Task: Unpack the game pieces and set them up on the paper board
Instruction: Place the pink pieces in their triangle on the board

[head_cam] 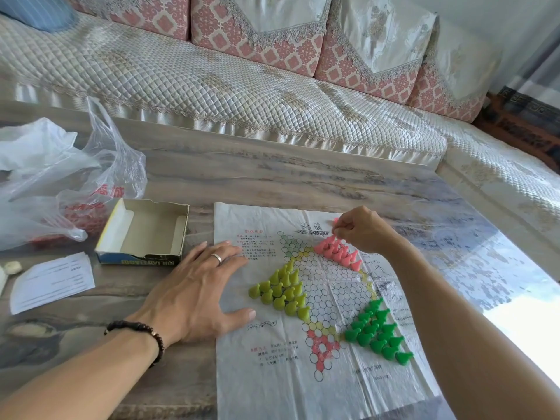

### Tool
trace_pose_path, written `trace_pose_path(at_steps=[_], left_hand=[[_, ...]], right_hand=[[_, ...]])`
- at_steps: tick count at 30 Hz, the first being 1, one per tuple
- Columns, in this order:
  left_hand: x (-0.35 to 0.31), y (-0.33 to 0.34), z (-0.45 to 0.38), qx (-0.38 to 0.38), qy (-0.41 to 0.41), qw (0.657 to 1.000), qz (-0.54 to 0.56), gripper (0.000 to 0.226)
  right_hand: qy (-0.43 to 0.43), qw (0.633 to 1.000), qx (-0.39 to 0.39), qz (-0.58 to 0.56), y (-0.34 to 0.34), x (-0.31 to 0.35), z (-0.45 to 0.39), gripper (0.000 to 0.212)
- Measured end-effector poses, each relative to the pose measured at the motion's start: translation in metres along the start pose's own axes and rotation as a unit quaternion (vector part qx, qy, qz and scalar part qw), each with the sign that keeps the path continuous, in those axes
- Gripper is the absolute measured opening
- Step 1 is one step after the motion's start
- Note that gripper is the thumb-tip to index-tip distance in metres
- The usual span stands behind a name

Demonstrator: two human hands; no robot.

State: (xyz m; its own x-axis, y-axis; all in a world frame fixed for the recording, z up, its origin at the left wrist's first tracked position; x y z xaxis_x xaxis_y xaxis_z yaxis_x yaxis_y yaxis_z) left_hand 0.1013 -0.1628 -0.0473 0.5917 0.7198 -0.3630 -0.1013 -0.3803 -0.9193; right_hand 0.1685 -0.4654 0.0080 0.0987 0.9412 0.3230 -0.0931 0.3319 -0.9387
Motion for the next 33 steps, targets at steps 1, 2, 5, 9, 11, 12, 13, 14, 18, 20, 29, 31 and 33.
trace_pose_path(at_steps=[1,2,5,9,11,12,13,14,18,20,29,31,33], left_hand=[[0.0,0.0,0.0,-0.001,-0.001,1.0,0.003,0.092],[0.0,0.0,0.0,-0.003,-0.001,1.0,0.006,0.092],[0.0,0.001,0.0,-0.004,0.001,1.0,0.0,0.092],[0.0,0.0,0.0,-0.005,0.002,1.0,0.005,0.092],[0.0,0.0,0.0,-0.005,0.001,1.0,0.011,0.092],[0.0,0.001,0.0,-0.005,0.001,1.0,0.012,0.092],[0.0,0.001,0.0,-0.005,0.001,1.0,0.012,0.093],[0.001,0.001,0.0,-0.003,0.001,1.0,0.011,0.093],[0.001,0.001,0.0,-0.003,-0.001,1.0,0.012,0.093],[0.001,0.0,0.0,-0.003,-0.002,1.0,0.012,0.093],[0.001,0.001,0.001,-0.002,-0.004,1.0,0.002,0.091],[0.001,0.001,0.001,-0.002,-0.004,1.0,-0.001,0.091],[0.001,0.001,0.0,-0.004,-0.004,1.0,0.003,0.091]], right_hand=[[-0.001,1.0,0.002,0.002,0.0,0.0,0.0,0.012],[-0.002,1.0,0.001,0.006,0.001,0.001,0.0,0.012],[-0.005,1.0,-0.007,0.014,0.002,0.001,-0.001,0.014],[-0.012,1.0,-0.009,0.011,0.003,0.001,-0.001,0.013],[-0.012,0.999,-0.034,-0.021,0.0,-0.001,-0.002,0.011],[-0.008,0.997,-0.061,-0.037,-0.003,-0.003,-0.003,0.012],[-0.002,0.995,-0.091,-0.045,-0.007,-0.005,-0.005,0.013],[0.004,0.992,-0.116,-0.043,-0.011,-0.008,-0.007,0.016],[0.008,0.987,-0.159,-0.004,-0.019,-0.013,-0.014,0.02],[-0.004,0.987,-0.158,0.015,-0.016,-0.01,-0.017,0.02],[0.027,0.988,-0.117,0.094,0.002,-0.009,-0.034,0.011],[0.023,0.989,-0.112,0.096,0.003,-0.008,-0.036,0.013],[0.009,0.991,-0.104,0.082,0.003,-0.006,-0.037,0.015]])
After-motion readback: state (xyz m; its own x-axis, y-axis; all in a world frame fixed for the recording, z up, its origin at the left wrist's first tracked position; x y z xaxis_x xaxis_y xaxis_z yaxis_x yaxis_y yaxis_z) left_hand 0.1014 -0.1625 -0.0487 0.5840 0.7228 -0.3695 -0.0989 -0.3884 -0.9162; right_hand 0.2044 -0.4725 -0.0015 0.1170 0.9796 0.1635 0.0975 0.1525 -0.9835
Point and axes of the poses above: each hand's wrist, its own z-axis away from the middle knuckle, its own y-axis out of the palm, x = y × z, the point moved 3 cm from there along -z, towards the middle knuckle
